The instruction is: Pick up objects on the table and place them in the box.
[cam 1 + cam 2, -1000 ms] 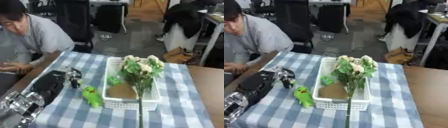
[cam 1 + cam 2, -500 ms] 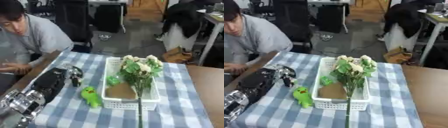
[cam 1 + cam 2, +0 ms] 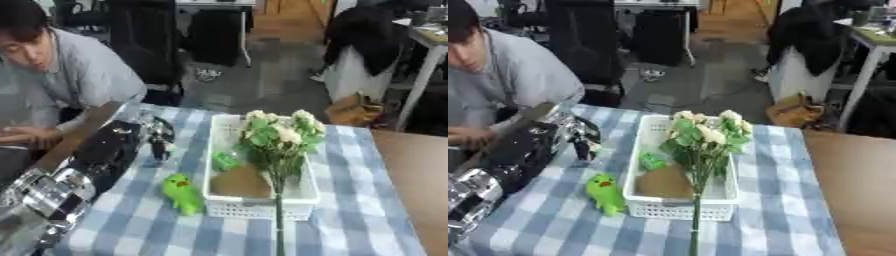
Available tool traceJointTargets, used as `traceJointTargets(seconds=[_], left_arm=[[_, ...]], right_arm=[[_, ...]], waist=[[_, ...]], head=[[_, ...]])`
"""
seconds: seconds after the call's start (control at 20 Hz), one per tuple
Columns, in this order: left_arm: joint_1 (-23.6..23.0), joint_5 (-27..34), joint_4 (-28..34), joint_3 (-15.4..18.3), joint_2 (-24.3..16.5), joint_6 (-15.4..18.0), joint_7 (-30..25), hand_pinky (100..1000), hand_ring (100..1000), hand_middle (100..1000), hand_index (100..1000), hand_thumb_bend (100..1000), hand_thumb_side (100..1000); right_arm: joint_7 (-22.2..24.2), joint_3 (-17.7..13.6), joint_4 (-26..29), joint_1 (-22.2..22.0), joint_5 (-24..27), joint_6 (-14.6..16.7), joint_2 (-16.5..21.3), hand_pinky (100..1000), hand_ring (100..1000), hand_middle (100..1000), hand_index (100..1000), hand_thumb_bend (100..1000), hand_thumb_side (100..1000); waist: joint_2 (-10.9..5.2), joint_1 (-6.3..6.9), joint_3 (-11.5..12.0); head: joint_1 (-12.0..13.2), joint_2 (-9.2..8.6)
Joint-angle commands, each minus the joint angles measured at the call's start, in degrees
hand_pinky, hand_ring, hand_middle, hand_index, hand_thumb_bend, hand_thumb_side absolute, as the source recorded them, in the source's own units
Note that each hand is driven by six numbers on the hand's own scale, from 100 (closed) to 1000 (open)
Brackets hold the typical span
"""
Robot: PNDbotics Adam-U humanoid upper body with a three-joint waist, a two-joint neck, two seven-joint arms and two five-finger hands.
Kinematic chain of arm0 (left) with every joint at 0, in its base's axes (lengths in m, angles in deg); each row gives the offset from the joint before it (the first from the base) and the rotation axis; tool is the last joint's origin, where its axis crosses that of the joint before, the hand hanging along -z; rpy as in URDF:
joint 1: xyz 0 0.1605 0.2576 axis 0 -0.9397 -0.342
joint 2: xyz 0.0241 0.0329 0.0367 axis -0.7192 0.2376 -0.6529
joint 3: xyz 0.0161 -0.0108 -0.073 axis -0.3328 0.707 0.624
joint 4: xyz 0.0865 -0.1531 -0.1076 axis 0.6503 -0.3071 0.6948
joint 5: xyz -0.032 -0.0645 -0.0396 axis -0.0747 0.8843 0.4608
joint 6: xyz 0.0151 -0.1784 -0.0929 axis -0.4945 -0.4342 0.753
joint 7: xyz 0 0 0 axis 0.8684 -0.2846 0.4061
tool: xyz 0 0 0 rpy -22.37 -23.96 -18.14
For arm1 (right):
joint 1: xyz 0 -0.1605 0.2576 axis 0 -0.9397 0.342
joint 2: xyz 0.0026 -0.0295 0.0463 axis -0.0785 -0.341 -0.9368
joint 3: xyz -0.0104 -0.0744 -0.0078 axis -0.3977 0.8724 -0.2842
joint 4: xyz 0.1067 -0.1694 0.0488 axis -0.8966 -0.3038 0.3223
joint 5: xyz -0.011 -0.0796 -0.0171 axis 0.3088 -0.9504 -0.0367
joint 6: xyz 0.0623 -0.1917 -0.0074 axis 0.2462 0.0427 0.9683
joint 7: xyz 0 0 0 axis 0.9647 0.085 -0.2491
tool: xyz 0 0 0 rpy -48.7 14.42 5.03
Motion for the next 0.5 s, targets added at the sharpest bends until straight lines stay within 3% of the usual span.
traceJointTargets(seconds=[0.05,0.5], left_arm=[[2.3,0.4,1.8,0.0,-2.4,-0.1,-0.5,100,100,208,450,100,161],[6.9,4.9,8.9,-1.1,-1.8,-0.7,-2.1,100,100,199,445,100,185]], right_arm=[[-0.7,-0.2,0.9,0.8,0.3,0.5,2.2,735,750,690,675,100,473],[-0.5,0.0,0.9,0.9,0.3,0.3,2.1,735,750,689,675,100,473]], waist=[[-0.90,0.52,0.0],[-1.02,0.52,-0.3]], head=[[-0.2,-0.38],[-1.5,0.04]])
